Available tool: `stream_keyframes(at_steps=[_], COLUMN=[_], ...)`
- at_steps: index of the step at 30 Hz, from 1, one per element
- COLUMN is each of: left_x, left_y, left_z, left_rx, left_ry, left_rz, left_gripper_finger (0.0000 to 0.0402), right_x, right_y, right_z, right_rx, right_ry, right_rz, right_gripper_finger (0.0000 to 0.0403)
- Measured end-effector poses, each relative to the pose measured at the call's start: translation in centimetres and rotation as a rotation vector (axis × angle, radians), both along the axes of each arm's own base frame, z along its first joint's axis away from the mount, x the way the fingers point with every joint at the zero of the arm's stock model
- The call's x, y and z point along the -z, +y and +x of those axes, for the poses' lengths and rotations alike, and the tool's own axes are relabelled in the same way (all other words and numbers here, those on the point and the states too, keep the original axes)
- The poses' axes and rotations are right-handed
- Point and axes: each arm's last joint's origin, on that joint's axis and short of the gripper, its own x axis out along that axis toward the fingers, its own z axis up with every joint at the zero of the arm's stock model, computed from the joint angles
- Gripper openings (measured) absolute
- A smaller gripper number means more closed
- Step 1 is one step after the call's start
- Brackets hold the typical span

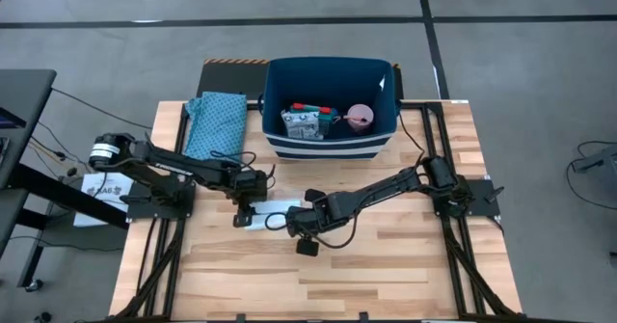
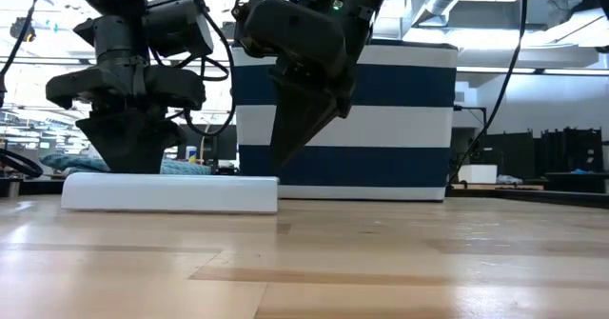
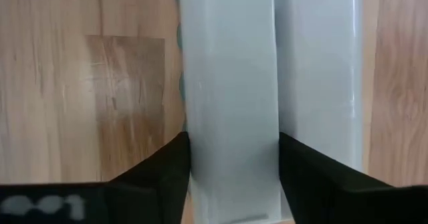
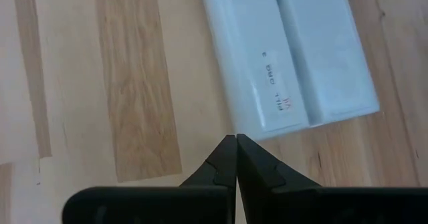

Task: Pick & place medical supplies in basket/bin
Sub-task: Put the white pill organizer into the blue bin

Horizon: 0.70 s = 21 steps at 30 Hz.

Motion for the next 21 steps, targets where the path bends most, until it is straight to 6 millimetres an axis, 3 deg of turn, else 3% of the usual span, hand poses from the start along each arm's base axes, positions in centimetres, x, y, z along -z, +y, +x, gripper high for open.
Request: stream_keyframes(at_steps=[11,17,21], left_x=[0.0,0.0,0.0], left_y=[0.3,0.3,0.4], left_z=[0.0,0.2,0.3], left_rx=[-0.02,-0.061,-0.077], left_ry=[-0.003,-0.014,-0.023], left_rz=[0.013,0.019,0.024], left_gripper_finger=[0.0181,0.0177,0.0174], right_x=[-0.4,-2.7,-4.6], right_y=[0.6,2.1,2.9], right_z=[-0.1,0.0,-0.3], right_rx=[-0.001,-0.022,0.069], right_ry=[-0.01,-0.008,0.001], right_rz=[0.004,0.061,0.109], right_gripper_finger=[0.0,0.0,0.0])
